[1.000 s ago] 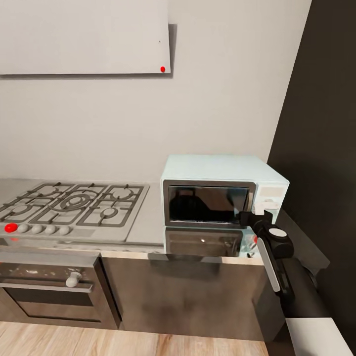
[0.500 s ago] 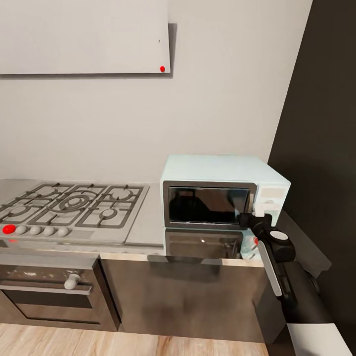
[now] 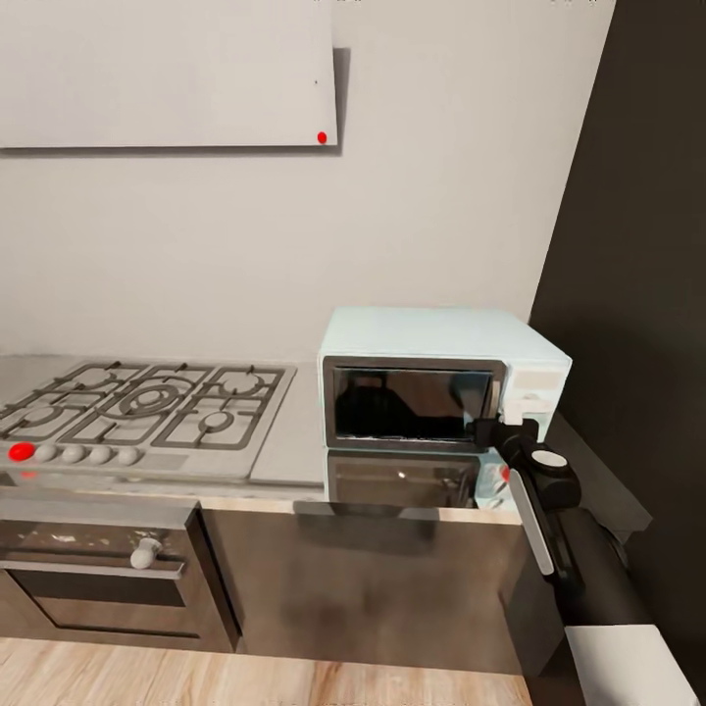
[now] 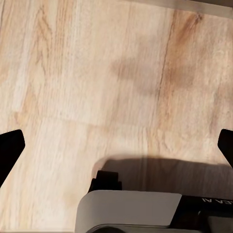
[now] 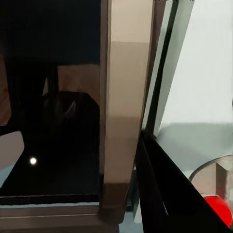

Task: In the kitchen, take the popcorn bag from the countertop, put it into the microwave, and heat it until the popcorn is cooked so the cooked popcorn ends up inside the bag.

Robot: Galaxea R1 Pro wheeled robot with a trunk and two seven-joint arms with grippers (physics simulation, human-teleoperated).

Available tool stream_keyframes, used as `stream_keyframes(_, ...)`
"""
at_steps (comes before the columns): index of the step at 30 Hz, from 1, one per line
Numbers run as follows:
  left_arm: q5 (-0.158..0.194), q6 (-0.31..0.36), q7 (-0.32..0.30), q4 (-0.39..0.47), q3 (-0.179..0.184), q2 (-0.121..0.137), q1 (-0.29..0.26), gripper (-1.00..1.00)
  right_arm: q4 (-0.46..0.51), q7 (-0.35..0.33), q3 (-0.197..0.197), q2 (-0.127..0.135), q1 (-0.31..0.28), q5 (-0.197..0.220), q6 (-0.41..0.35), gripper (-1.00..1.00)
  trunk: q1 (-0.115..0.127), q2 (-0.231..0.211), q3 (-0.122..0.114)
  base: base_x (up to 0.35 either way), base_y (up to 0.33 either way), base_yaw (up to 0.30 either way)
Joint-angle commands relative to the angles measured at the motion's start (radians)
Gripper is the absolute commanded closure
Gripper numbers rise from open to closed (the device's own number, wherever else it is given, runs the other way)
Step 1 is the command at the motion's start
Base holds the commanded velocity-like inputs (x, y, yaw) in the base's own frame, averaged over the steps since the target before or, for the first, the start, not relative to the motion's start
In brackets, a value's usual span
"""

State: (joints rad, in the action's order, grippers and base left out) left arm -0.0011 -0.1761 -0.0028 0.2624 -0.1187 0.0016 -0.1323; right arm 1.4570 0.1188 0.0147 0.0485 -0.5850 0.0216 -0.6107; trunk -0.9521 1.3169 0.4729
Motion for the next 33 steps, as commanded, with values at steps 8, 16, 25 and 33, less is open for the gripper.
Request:
stream_keyframes(8, 0.000, -0.004, 0.000, -0.002, -0.003, 0.000, -0.001, -1.00, -0.009, 0.004, 0.001, 0.001, -0.007, 0.003, -0.003, 1.00, 0.000, 0.000, 0.001, -0.046, 0.000, 0.000)
stream_keyframes(16, 0.000, -0.004, 0.000, -0.002, -0.003, 0.000, -0.001, -1.00, -0.009, 0.004, 0.001, 0.001, -0.007, 0.003, -0.003, 1.00, 0.000, 0.000, 0.001, -0.038, 0.000, 0.000)
stream_keyframes(25, 0.000, -0.004, 0.000, -0.002, -0.003, 0.000, -0.001, -1.00, -0.009, 0.004, 0.001, 0.000, -0.007, 0.003, -0.003, 1.00, 0.000, 0.000, 0.001, -0.135, 0.000, 0.000)
stream_keyframes(33, 0.002, -0.004, 0.000, -0.002, -0.003, 0.000, -0.001, -1.00, -0.009, 0.004, 0.001, 0.000, -0.007, 0.003, -0.003, 1.00, 0.000, 0.000, 0.001, -0.127, 0.042, 0.000)
